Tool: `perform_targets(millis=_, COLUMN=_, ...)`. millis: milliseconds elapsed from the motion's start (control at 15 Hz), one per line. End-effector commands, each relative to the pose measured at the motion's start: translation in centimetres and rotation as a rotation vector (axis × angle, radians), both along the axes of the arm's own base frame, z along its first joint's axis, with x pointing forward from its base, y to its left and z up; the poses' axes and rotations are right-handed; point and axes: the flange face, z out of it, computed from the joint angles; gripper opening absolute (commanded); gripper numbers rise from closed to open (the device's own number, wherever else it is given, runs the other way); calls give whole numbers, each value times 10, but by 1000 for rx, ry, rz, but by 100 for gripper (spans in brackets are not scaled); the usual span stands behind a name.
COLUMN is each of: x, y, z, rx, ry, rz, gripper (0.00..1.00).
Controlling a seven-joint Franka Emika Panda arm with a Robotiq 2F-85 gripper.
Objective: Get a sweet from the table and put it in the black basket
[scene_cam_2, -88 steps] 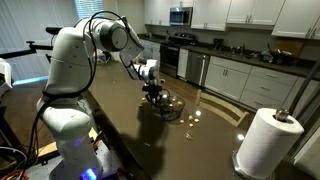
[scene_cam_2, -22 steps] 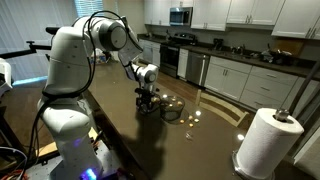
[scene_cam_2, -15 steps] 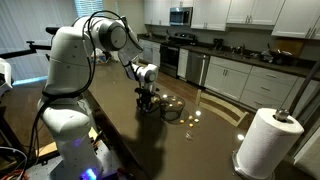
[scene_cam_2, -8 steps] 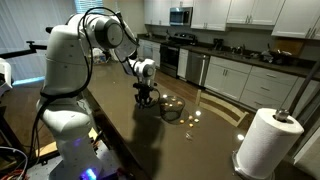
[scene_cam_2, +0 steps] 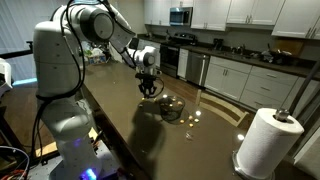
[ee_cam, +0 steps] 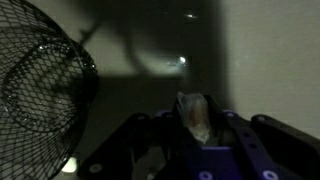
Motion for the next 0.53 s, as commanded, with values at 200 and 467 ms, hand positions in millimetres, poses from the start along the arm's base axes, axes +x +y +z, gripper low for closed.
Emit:
perform_targets(millis=200, x=30, y=-51, z=53, rx=83, ry=-89, rz=-107, gripper=9)
perform_targets(millis=467, x=48, y=-78, z=57, rx=100, ry=-128, rz=-210, gripper=9)
